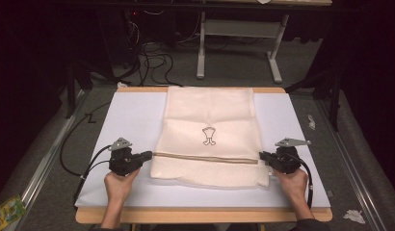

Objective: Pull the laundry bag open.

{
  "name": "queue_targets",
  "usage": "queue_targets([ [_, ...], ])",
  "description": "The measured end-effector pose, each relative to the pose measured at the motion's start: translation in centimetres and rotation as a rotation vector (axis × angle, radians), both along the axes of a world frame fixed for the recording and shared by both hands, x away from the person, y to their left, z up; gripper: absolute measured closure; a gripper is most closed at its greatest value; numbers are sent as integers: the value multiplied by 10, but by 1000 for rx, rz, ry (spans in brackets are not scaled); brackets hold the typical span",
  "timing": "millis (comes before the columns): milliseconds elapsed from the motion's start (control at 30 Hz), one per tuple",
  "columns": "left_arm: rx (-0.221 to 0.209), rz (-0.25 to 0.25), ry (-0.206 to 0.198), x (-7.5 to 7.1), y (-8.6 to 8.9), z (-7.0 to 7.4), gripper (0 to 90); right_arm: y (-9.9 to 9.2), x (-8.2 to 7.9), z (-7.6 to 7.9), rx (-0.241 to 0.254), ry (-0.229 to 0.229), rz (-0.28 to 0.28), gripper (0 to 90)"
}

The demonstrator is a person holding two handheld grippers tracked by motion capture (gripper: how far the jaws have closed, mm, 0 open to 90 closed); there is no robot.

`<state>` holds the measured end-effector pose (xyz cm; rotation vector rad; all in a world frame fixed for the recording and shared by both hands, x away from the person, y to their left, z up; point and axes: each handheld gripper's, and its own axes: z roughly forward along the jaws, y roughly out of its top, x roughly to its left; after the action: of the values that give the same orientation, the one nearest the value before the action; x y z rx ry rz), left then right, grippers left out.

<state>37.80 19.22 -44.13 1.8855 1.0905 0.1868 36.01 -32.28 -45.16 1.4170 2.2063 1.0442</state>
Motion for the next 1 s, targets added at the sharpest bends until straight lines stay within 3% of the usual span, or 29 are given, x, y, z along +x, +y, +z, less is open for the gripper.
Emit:
queue_targets([
  [233,68,-7,2,-1,-4,-5,861,1,1,-5,-7,32,16,843],
  [400,87,-13,7,-1,-7,-9,862,1,0,-7,-16,34,16,842],
  [1000,99,-18,22,1,-12,-15,860,1,3,-11,-14,50,-3,787],
])
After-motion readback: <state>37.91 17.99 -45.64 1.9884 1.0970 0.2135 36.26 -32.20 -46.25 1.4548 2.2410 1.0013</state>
